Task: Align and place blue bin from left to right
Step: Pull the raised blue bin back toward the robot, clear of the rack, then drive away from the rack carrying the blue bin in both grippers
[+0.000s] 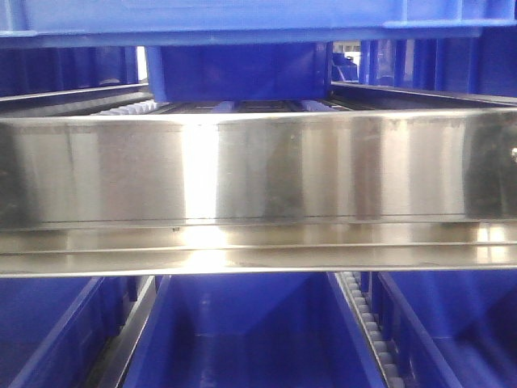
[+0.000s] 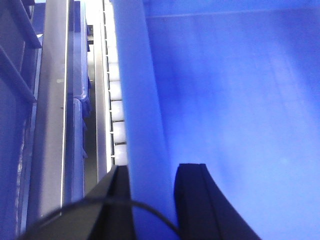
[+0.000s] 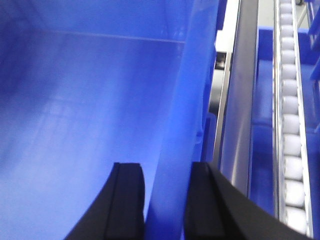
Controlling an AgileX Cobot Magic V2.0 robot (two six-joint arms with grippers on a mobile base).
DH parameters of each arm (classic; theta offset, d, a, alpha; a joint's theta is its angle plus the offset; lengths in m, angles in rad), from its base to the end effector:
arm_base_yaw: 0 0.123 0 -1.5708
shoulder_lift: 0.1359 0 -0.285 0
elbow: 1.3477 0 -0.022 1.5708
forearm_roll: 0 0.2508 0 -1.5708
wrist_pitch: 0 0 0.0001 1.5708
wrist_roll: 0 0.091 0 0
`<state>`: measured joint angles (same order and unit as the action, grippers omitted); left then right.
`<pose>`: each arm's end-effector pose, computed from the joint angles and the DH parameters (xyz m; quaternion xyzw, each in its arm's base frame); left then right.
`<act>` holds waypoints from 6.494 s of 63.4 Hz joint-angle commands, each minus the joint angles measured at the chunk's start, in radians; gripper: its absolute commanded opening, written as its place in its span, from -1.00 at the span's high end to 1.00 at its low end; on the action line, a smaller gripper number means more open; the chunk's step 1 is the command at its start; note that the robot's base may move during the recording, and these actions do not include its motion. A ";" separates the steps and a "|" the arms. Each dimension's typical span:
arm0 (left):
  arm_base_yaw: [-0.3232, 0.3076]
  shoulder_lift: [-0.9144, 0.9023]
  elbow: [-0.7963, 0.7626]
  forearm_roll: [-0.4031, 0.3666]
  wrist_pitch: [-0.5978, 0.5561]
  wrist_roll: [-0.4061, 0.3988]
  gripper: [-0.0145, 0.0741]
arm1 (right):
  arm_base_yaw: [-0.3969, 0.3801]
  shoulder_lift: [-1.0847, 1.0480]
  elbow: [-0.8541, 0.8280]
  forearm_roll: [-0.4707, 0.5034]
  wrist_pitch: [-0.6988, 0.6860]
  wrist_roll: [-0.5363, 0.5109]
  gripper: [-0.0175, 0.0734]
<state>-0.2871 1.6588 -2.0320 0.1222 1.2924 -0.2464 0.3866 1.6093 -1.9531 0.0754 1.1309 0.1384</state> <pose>0.3282 -0.0858 0.4653 0.0134 0.9307 -0.0363 0.3637 0.3103 0.1330 0.4700 -0.1120 0.8991 0.1458 0.3973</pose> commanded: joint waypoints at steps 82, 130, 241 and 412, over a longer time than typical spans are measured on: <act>0.001 -0.029 -0.024 0.023 -0.071 0.007 0.71 | -0.004 -0.026 -0.013 -0.036 -0.126 -0.033 0.78; 0.001 -0.029 -0.024 0.023 -0.253 0.007 0.71 | -0.004 -0.026 -0.013 -0.036 -0.130 -0.033 0.78; 0.001 -0.029 -0.024 0.023 -0.263 0.007 0.71 | -0.004 -0.026 -0.013 -0.036 -0.130 -0.033 0.78; 0.001 -0.029 -0.024 0.023 -0.265 0.007 0.71 | -0.004 -0.026 -0.013 -0.036 -0.130 -0.033 0.78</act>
<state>-0.2825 1.6585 -2.0365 0.1507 1.1413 -0.2398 0.3846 1.6065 -1.9531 0.0622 1.0694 0.1445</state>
